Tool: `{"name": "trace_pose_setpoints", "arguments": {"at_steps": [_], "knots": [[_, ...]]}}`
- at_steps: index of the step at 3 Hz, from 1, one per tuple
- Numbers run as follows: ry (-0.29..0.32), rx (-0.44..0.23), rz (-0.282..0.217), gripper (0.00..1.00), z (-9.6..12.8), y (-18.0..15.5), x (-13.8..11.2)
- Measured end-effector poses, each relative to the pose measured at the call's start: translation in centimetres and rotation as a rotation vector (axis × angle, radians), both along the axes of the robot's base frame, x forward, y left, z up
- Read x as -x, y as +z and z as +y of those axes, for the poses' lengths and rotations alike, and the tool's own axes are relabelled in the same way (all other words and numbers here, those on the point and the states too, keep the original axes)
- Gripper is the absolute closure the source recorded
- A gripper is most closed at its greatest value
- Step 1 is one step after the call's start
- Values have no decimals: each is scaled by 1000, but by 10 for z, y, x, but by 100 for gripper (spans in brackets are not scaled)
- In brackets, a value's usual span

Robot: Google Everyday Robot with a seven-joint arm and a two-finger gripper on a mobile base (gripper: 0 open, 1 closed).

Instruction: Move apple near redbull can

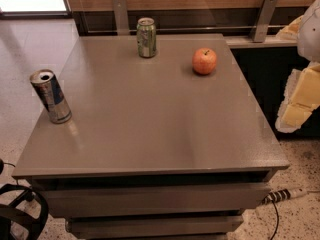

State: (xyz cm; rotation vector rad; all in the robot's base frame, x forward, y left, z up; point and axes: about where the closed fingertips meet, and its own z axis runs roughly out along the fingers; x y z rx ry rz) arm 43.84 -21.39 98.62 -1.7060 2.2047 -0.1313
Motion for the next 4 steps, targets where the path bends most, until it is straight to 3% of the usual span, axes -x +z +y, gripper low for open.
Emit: {"name": "trace_pose_setpoints", "arguments": {"at_steps": [1,4], "knots": [[0,0,0,0,0,0,0],[-117,-442,-200,0,-21,7,-108]]}}
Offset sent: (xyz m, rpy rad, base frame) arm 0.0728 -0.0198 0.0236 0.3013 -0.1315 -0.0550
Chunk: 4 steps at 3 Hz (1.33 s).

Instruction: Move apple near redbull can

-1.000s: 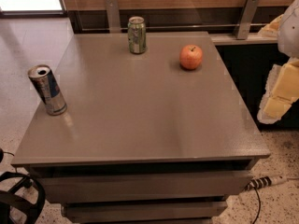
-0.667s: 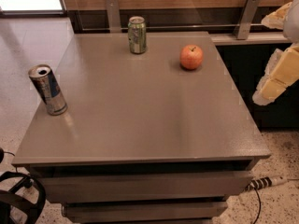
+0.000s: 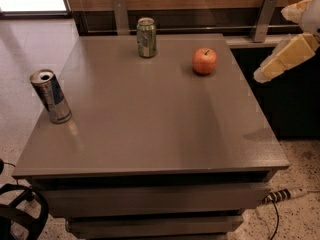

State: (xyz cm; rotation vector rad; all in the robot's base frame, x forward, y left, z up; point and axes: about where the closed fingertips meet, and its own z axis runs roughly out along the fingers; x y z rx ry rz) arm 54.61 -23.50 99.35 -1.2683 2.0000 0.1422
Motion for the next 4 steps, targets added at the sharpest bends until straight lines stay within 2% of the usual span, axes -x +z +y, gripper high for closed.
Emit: {"name": "trace_pose_setpoints", "arguments": {"at_steps": [1,2,4], "knots": [[-93,-105,-65,0,-10,-17,-46],[-160,-159,-92,0,-15,-49,-94],[-156,-185,-82,0,-12,-56,-101]]}}
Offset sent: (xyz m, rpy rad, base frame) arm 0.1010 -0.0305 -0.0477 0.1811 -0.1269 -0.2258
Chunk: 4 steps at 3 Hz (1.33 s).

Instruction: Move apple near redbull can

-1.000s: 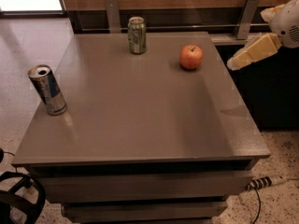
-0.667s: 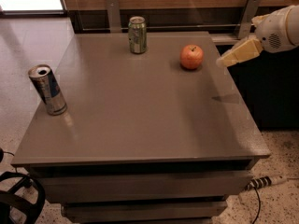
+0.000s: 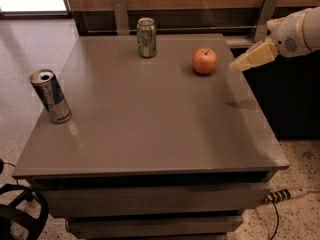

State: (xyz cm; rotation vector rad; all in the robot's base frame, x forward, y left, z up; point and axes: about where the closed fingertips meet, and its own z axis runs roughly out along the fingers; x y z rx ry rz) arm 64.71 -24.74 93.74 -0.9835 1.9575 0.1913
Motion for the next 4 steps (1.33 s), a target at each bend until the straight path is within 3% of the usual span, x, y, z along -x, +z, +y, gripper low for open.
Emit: {"name": "trace_pose_setpoints", "arguments": {"at_steps": [1,2,3,4], "knots": [[56,-92,-5,0,10,-6,-17],[146,-222,7,0,34,-20,-50],[180,-279,20,0,47,-29,-66],[165,-269,47,0,59,-45,-81]]}}
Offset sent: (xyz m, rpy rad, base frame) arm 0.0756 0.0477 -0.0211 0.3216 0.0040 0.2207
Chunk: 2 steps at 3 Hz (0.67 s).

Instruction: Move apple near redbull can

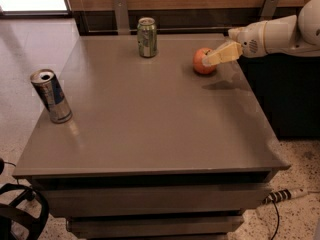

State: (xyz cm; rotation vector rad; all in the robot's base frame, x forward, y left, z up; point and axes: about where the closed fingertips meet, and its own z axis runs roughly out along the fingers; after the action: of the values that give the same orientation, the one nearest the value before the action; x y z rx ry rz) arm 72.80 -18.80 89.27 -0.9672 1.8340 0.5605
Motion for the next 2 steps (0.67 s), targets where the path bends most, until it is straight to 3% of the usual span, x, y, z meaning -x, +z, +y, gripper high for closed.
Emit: {"name": "trace_pose_setpoints", "arguments": {"at_steps": [2], "knots": [[34,-40,-7,0,25,-32,-23]]}}
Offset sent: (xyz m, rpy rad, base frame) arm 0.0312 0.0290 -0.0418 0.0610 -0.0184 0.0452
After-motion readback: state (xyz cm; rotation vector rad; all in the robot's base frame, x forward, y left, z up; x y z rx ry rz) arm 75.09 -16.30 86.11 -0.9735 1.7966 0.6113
